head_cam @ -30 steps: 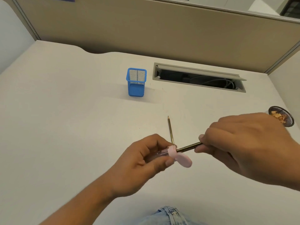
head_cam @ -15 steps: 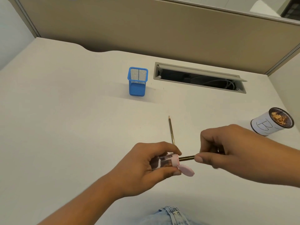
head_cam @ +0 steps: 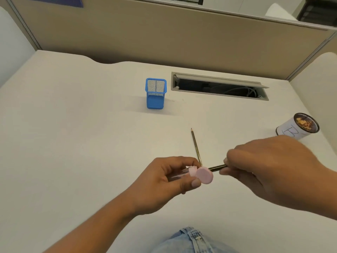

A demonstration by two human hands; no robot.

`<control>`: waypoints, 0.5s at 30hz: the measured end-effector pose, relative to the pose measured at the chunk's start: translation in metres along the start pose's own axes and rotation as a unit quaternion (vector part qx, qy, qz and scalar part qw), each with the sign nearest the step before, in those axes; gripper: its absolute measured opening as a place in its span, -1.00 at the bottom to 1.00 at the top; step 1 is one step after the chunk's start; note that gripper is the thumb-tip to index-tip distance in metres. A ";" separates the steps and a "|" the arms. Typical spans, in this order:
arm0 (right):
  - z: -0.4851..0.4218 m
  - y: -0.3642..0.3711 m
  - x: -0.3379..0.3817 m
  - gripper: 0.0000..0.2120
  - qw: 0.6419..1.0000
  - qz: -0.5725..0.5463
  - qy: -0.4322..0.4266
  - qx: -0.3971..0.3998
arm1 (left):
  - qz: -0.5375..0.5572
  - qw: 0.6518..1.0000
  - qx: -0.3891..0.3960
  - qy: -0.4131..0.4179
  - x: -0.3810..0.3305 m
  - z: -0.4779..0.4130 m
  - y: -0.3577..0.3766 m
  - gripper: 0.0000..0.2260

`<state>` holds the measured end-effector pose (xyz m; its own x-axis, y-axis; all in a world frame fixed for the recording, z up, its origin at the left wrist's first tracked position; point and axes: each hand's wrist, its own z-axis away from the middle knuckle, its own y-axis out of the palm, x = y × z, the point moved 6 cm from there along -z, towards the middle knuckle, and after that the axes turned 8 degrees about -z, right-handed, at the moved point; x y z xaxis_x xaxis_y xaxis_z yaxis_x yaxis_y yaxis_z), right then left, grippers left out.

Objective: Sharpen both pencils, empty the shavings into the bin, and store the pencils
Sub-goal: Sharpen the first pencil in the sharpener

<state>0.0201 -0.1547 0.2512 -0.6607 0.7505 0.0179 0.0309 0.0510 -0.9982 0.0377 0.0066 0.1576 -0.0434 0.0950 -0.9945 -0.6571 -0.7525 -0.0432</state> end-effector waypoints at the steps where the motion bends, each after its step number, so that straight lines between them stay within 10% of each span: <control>1: 0.002 0.006 0.000 -0.71 0.996 -0.035 0.071 0.034 | -0.047 0.999 -0.002 0.018 0.000 0.003 -0.001 -0.92; 4: 0.011 0.034 -0.005 -0.73 0.924 -0.232 0.269 0.144 | -0.203 0.976 0.010 0.079 -0.001 0.012 -0.003 -0.88; 8: 0.025 0.071 -0.011 -0.65 0.738 -0.506 0.367 0.255 | -0.394 0.904 0.039 0.159 -0.001 0.010 0.008 -0.87; 10: 0.029 0.077 -0.018 -0.67 0.734 -0.516 0.356 0.261 | -0.401 0.903 0.027 0.151 0.002 0.004 0.015 -0.86; 15: 0.034 0.069 -0.044 -0.75 0.864 -0.354 0.287 0.214 | -0.316 0.944 -0.063 0.072 0.019 -0.009 0.028 -0.81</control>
<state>0.0260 -0.2066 0.1800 0.0845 0.8398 0.5363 -0.5894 0.4761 -0.6526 0.0249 -0.0185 0.1368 0.4352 0.4681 -0.7691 -0.4234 -0.6475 -0.6336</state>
